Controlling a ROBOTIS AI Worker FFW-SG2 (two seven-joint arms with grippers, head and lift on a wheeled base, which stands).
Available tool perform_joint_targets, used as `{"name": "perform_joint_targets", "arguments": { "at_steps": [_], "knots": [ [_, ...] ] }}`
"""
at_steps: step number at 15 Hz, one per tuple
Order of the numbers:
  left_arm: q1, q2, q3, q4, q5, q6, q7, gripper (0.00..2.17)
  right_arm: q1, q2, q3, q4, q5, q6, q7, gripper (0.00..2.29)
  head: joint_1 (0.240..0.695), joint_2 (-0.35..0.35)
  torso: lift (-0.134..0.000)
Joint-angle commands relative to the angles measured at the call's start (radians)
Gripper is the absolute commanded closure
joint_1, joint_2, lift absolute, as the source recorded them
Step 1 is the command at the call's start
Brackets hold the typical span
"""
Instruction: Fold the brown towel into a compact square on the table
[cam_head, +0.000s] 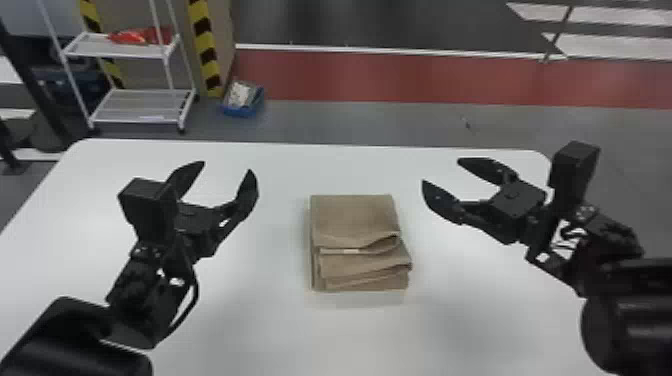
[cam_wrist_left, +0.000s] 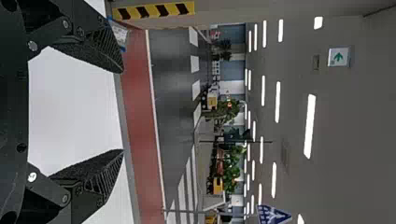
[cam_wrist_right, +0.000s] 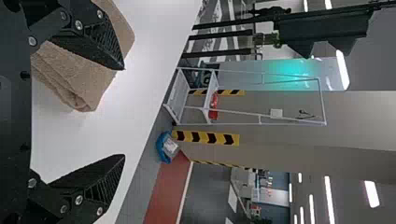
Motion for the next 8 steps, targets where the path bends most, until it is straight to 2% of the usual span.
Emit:
{"name": "perform_joint_targets", "arguments": {
  "at_steps": [1,2,4,6,7,8],
  "knots": [
    [0.023,-0.030,0.052,-0.029,-0.008,-0.032,0.042,0.06,0.053,0.036,-0.003,-0.023,-0.053,-0.136,-0.047,0.04,0.695,-0.046,-0.124],
    [0.040,-0.045,0.067,-0.040,-0.008,-0.044,0.053,0.06,0.069,0.051,-0.003,-0.023,-0.073,-0.182,-0.069,0.04,0.692,-0.032,-0.124],
    [0.059,-0.056,0.071,-0.037,-0.008,-0.078,0.068,0.06,0.098,0.068,-0.003,-0.015,-0.082,-0.253,-0.109,0.04,0.673,0.000,-0.124],
    [0.068,-0.060,0.073,-0.017,-0.005,-0.105,0.091,0.06,0.147,0.073,-0.003,-0.017,-0.093,-0.342,-0.204,0.04,0.672,0.007,-0.124],
    [0.074,-0.076,0.087,-0.009,-0.003,-0.120,0.089,0.06,0.174,0.074,-0.005,-0.023,-0.111,-0.376,-0.252,0.04,0.676,0.003,-0.124],
    [0.075,-0.077,0.093,-0.002,-0.011,-0.120,0.089,0.06,0.203,0.079,-0.009,-0.037,-0.128,-0.373,-0.298,0.04,0.678,-0.003,-0.124]
  ]
}}
